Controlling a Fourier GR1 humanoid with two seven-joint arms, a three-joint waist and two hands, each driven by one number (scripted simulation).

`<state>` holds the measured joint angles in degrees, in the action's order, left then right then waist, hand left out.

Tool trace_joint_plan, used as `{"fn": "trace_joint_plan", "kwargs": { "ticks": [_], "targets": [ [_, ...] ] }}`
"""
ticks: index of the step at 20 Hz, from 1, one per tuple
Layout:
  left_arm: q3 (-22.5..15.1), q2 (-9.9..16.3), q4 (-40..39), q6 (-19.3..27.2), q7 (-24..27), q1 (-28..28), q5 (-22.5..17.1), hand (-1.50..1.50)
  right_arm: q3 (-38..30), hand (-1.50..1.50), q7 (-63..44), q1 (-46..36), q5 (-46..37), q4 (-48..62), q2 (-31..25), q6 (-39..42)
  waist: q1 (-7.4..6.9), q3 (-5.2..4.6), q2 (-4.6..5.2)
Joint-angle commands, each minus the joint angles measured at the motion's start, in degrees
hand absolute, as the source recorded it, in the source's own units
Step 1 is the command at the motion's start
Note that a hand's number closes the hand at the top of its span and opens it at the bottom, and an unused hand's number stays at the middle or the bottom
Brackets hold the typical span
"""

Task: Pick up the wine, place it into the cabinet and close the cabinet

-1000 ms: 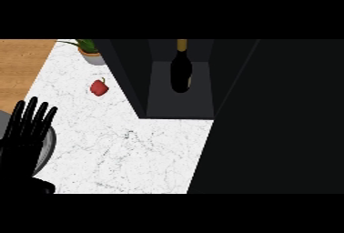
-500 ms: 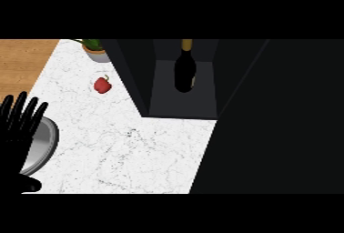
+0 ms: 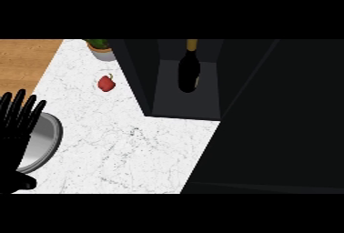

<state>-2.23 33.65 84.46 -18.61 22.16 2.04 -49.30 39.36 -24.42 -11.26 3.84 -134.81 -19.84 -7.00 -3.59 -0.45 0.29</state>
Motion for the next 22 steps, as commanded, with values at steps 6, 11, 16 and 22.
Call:
{"fn": "trace_joint_plan", "kwargs": {
  "ticks": [6,11,16,22],
  "targets": [
    [2.64,1.33,-0.05,-2.34,-1.22,1.99,-1.94,-1.5,1.53,1.5,-9.27,-30.09,-0.06,22.82,19.5,-12.04,0.44,0.26,-0.21],
    [5.28,1.6,-4.32,-4.79,-0.64,0.95,-1.75,-1.5,-4.93,1.5,-7.73,-43.15,8.86,34.31,19.73,-14.36,1.81,0.35,-0.07],
    [5.31,1.0,-2.25,-3.39,-2.89,1.26,-0.85,-1.5,-9.96,1.5,-3.67,-48.16,14.69,43.81,19.8,-13.97,2.18,0.42,-0.08],
    [7.02,-0.9,-4.15,-4.31,-1.8,-0.29,1.19,-1.5,-9.61,1.5,1.13,-43.81,18.52,47.9,19.83,-13.18,2.96,0.44,-0.21]
  ]
}}
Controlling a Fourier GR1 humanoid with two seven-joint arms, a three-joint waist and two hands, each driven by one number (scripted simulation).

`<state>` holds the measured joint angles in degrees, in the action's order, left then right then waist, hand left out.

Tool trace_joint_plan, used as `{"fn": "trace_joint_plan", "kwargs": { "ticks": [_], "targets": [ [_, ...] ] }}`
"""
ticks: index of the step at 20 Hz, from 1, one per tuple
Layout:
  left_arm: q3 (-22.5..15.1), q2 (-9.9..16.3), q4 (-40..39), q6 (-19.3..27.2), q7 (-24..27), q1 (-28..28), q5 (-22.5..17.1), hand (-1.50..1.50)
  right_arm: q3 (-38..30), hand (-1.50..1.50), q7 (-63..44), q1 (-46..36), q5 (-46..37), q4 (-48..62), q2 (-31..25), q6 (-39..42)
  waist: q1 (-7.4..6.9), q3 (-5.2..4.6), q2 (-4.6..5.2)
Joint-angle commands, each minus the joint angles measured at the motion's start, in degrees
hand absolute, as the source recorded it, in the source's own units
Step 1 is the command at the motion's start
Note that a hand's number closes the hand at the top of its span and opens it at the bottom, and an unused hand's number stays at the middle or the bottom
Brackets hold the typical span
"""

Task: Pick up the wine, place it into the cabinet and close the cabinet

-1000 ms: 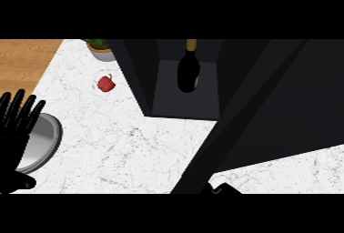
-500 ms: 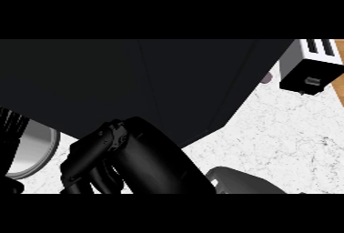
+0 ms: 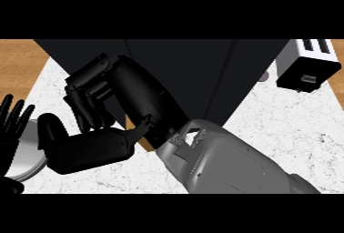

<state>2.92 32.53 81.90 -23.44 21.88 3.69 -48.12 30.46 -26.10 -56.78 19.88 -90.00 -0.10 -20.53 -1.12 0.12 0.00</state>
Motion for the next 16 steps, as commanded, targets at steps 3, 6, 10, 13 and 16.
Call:
{"fn": "trace_joint_plan", "kwargs": {
  "ticks": [3,6,10,13,16],
  "targets": [
    [2.43,-0.28,1.21,1.04,-1.0,1.26,1.1,-1.5,-7.25,1.5,4.53,2.49,2.66,7.43,-0.59,6.01,0.43,-0.11,0.08],
    [3.87,0.69,0.83,-0.01,-2.89,-0.05,-0.26,-1.5,-6.57,1.5,9.94,4.8,0.63,13.04,0.0,7.88,0.51,-0.11,0.11],
    [6.51,1.8,-1.41,-3.01,-4.68,-0.55,-3.37,-1.5,-11.28,1.5,8.16,2.26,0.82,14.8,-2.51,11.54,0.56,-0.13,0.09],
    [4.5,-0.44,-2.24,-0.47,-3.88,-2.72,0.05,-1.5,-12.35,1.5,12.12,1.54,0.49,20.1,-3.0,15.3,0.53,-0.13,0.24],
    [4.54,-0.44,-2.98,-1.52,-3.5,-3.1,0.08,-1.5,-12.12,1.5,15.68,2.96,-1.1,22.19,-2.9,15.58,0.51,-0.14,0.3]
  ]
}}
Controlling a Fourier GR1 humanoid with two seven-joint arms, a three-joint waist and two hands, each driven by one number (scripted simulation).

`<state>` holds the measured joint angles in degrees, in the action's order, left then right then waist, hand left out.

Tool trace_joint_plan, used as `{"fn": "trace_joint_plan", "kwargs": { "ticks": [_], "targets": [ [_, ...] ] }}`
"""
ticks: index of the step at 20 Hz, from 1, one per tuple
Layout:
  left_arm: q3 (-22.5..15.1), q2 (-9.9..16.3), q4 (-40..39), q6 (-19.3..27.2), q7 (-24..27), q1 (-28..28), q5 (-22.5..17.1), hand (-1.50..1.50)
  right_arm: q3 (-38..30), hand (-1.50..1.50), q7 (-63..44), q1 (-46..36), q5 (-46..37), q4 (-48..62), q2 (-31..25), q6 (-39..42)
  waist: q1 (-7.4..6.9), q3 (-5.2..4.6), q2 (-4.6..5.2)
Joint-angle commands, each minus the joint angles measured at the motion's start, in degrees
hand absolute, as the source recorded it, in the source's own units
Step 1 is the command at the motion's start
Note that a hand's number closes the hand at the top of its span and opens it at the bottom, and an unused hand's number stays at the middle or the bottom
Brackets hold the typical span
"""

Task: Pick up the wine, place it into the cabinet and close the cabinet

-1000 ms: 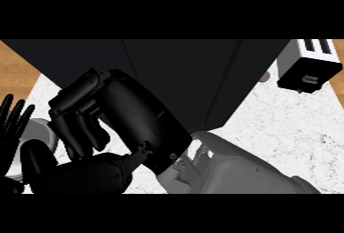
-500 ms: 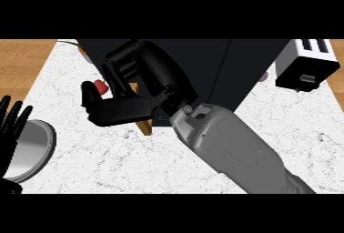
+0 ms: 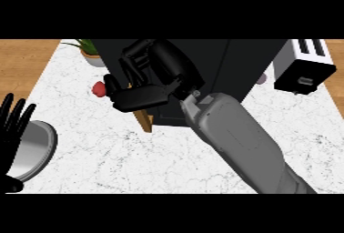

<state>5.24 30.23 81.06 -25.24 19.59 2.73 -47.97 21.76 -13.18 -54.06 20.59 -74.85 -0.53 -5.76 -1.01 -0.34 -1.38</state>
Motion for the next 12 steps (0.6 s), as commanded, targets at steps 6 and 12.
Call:
{"fn": "trace_joint_plan", "kwargs": {
  "ticks": [6,12],
  "targets": [
    [1.43,2.15,-1.78,-0.14,-1.59,-3.63,0.51,-1.5,-5.91,1.5,6.24,-1.15,-2.62,12.0,-4.15,1.91,0.04,0.31,2.07],
    [0.02,0.52,-0.52,1.06,-1.74,-2.98,1.34,-1.5,-5.98,1.5,6.66,-2.89,-3.42,13.53,-3.46,2.15,-0.39,0.3,1.89]
  ]
}}
